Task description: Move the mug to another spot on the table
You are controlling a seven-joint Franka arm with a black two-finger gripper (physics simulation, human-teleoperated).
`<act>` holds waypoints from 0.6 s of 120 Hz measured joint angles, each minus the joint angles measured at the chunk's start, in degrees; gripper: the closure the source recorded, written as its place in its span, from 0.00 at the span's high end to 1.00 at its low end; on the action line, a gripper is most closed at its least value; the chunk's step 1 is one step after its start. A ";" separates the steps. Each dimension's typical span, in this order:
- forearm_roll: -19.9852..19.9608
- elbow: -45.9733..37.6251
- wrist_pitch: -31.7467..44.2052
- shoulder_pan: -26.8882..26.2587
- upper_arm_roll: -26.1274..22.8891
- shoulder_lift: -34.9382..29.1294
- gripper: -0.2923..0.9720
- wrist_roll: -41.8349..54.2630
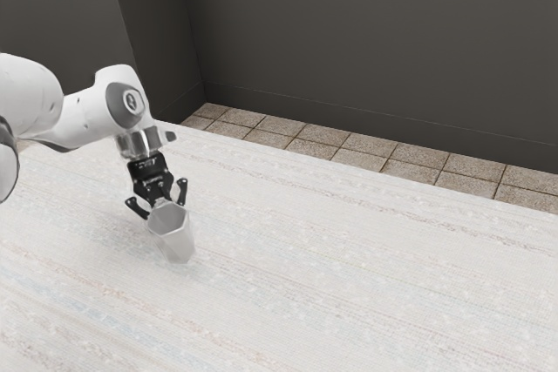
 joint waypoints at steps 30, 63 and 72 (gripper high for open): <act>1.37 7.47 -7.84 -2.60 -5.56 5.68 0.17 -1.08; 0.97 12.76 -9.79 -5.52 -6.56 11.80 0.16 -2.85; 0.89 13.24 -9.78 -5.83 -6.59 12.56 0.15 -3.29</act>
